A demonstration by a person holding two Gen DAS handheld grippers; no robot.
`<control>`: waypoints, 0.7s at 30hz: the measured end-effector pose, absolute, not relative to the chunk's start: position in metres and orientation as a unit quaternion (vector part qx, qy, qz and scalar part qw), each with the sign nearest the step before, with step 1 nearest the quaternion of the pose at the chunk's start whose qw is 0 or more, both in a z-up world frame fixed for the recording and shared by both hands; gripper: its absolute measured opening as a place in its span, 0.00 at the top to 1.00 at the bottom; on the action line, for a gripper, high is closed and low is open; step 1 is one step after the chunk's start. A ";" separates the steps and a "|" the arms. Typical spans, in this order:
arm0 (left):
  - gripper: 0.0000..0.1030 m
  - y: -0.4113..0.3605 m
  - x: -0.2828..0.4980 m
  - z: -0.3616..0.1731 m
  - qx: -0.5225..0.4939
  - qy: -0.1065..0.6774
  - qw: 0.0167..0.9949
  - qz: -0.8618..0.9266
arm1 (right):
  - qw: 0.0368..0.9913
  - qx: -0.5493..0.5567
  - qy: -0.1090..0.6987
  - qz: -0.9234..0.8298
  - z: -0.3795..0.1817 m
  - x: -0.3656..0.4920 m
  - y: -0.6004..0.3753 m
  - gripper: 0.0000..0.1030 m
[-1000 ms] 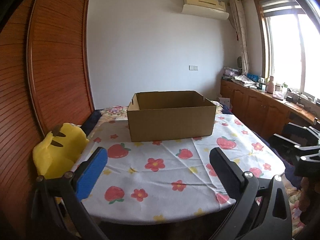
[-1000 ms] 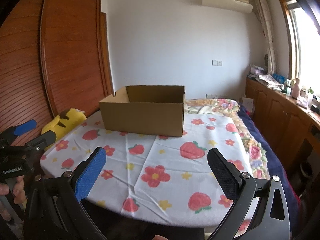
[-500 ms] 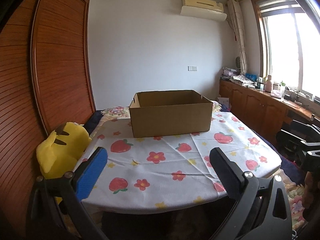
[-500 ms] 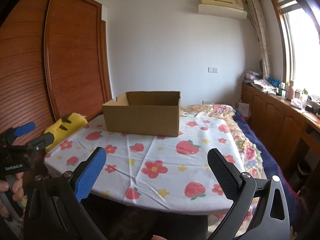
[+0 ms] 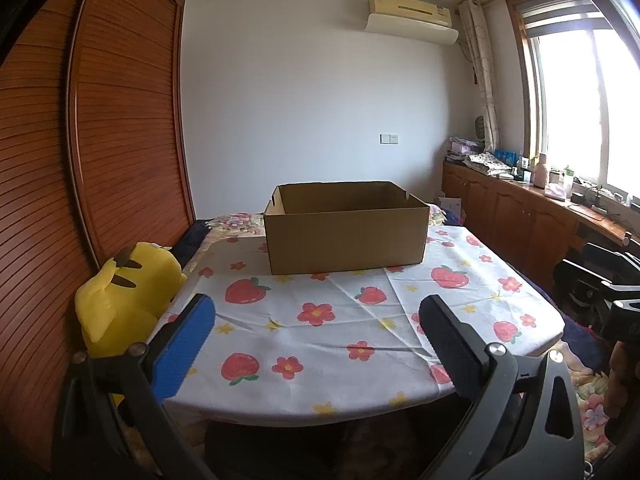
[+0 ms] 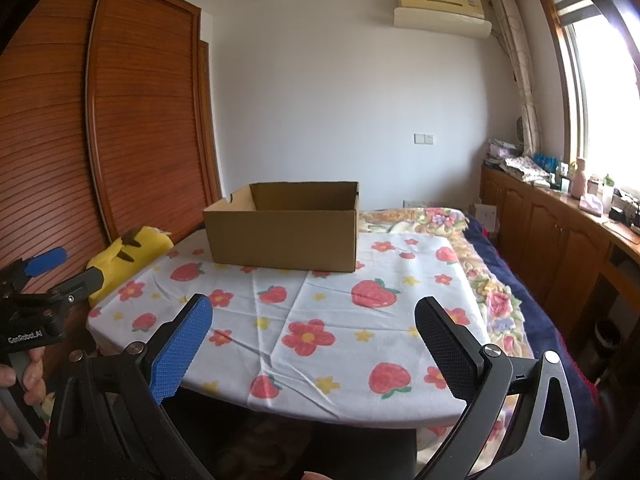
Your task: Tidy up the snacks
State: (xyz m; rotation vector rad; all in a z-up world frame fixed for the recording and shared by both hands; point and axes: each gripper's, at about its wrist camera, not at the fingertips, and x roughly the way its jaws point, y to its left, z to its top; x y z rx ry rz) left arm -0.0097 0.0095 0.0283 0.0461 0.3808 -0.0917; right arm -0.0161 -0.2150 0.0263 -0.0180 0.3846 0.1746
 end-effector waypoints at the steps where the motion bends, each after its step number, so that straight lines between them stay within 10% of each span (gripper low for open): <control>1: 0.00 0.010 -0.010 0.028 0.023 0.189 0.981 -0.046 | 0.978 -0.009 0.191 0.087 0.026 -0.016 -0.215 0.00; 21: 0.00 0.012 -0.010 0.027 0.020 0.188 0.981 -0.041 | 0.978 -0.008 0.191 0.085 0.027 -0.017 -0.216 0.00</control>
